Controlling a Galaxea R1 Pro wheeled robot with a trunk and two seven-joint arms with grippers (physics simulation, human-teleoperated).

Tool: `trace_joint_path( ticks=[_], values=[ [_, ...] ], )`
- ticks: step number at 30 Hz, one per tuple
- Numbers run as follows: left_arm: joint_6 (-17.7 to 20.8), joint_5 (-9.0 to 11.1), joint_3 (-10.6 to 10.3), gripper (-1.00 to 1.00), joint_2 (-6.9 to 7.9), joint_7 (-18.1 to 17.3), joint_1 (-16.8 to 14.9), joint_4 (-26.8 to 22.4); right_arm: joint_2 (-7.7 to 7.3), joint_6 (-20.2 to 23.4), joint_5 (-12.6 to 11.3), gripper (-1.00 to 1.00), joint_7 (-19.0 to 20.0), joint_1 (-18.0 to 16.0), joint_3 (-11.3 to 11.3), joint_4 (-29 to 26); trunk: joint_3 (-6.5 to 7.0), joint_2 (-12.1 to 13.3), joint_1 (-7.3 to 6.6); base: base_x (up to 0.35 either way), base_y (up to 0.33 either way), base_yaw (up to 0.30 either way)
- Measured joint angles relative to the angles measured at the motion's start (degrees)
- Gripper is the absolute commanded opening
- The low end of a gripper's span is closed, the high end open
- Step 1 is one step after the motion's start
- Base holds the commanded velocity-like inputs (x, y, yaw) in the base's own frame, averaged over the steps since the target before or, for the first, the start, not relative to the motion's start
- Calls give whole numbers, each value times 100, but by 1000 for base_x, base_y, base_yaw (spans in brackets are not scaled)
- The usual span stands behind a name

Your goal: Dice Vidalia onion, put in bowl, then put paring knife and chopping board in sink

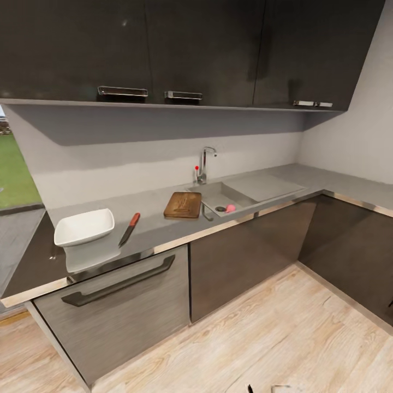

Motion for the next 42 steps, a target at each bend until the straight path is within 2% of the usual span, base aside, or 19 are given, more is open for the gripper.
trace_joint_path(
  ticks=[3, 6, 9, 13, 15, 20, 23, 26, 28, 29, 30, 34, 36, 37, 39, 42],
  values=[
    [-1, 0, 1, 100, 0, 0, 0, 50, 9, 381, 7, 100, -111, 1, 6, -556, 0, 0, 0, 0, 0, 0],
    [0, 1, -2, 100, -24, 2, 0, 78, 18, 1212, 4, 100, -385, 0, 19, -1483, 0, 0, 0, 0, 0, 0],
    [1, -2, -3, 100, -41, 3, 0, 88, 43, 1658, -2, 100, -497, 0, 49, -2094, 0, 0, 0, 0, 0, 0],
    [1, 0, 1, 100, -46, 2, 0, 93, 176, 2208, 1, 100, -590, 1, 90, -2847, 0, 0, 0, 0, 0, 0],
    [0, 1, 3, 100, -48, 1, 0, 90, 289, 2522, 3, 100, -719, -18, 102, -3267, 0, 0, 0, 0, 0, 0],
    [1, 1, 4, 100, -52, 5, 0, 76, 455, 3048, 2, 100, -1000, -371, 112, -3637, 0, 0, 0, 0, 0, 0],
    [2, 1, 4, 100, -107, 8, 0, 52, 513, 3449, -5, 100, -1088, -805, 114, -3704, 0, 1, 0, 0, 0, 0],
    [2, -4, 0, 100, -223, 28, 0, 49, 549, 3841, -9, 100, -1122, -1267, 115, -3712, 1, 1, 0, 0, 0, 0],
    [2, -10, 2, 100, -271, 36, 0, 63, 632, 4144, -12, 100, -1138, -1749, 116, -3686, 1, 1, 0, 0, 0, 0],
    [2, -11, 3, 100, -274, 37, 0, 62, 659, 4210, -13, 100, -1144, -1866, 115, -3680, 0, 1, 0, 0, 0, 0],
    [2, -13, 4, 100, -280, 38, 0, 59, 743, 4412, -12, 100, -1175, -2145, 116, -3665, 1, 1, 0, 0, 0, 0],
    [2, -9, 6, 100, -292, 40, 0, 51, 745, 4932, -10, 100, -1311, -3006, 121, -3369, 72, 160, -87, 0, 0, 0],
    [1, -9, 5, 100, -297, 41, -1, 52, 745, 5049, -12, 100, -1377, -3747, 164, -2639, 109, 240, -131, 0, 0, 0],
    [2, -8, 5, 100, -297, 41, 0, 49, 745, 5059, -11, 100, -1386, -3938, 172, -2440, 126, 280, -153, 0, 0, 0],
    [1, -10, 5, 100, -298, 40, 0, 45, 745, 5064, -13, 100, -1409, -4757, 193, -1498, 162, 360, -197, 0, 0, 0],
    [2, -9, 5, 100, -298, 41, 0, 43, 745, 5045, -26, 100, -1417, -5717, 199, -361, 216, 480, -263, 0, 0, 0]
  ],
)
